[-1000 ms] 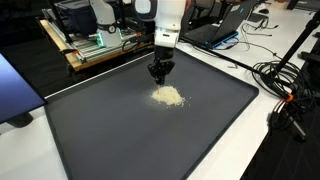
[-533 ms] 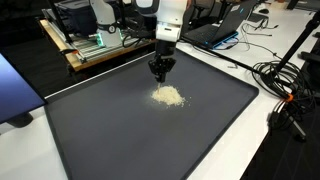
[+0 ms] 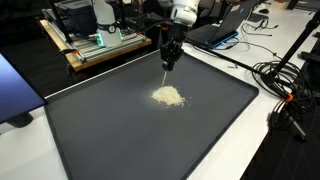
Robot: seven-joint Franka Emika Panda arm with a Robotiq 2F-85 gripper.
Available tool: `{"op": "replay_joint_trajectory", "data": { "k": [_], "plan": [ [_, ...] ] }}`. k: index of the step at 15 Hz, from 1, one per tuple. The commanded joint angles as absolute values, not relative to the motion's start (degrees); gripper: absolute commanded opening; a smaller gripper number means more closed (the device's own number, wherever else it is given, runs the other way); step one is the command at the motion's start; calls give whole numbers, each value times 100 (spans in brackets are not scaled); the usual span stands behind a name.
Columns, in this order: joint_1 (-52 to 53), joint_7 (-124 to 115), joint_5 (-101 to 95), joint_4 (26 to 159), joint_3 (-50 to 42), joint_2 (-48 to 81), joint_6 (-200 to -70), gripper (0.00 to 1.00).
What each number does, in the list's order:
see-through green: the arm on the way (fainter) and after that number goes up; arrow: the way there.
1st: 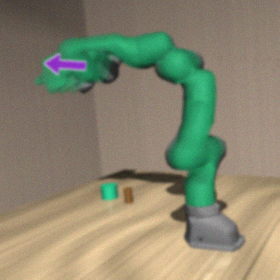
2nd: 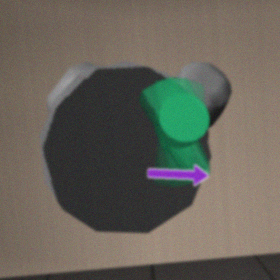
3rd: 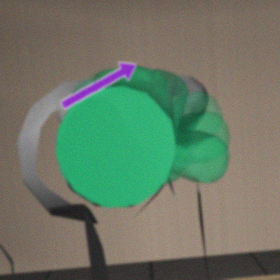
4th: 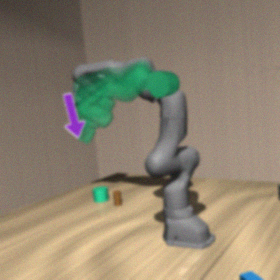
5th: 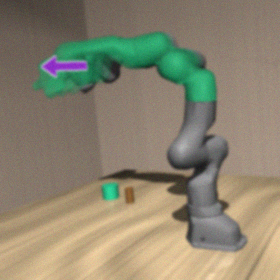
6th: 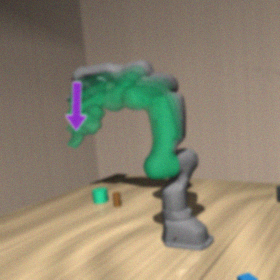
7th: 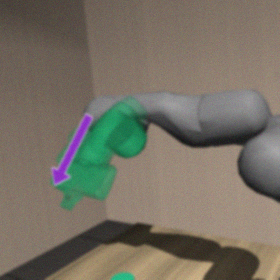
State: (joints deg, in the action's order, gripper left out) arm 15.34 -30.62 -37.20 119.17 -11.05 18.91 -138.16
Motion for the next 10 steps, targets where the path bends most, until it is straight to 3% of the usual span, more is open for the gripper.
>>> {"op": "replay_joint_trajectory", "data": {
  "k": [1, 10],
  "plan": [
    [1754, -3670, -4522, 11696, -839, 1920, -13050, 4],
    [1906, -4500, -5829, 11180, 113, 2533, -11364, 4]
  ]
}}
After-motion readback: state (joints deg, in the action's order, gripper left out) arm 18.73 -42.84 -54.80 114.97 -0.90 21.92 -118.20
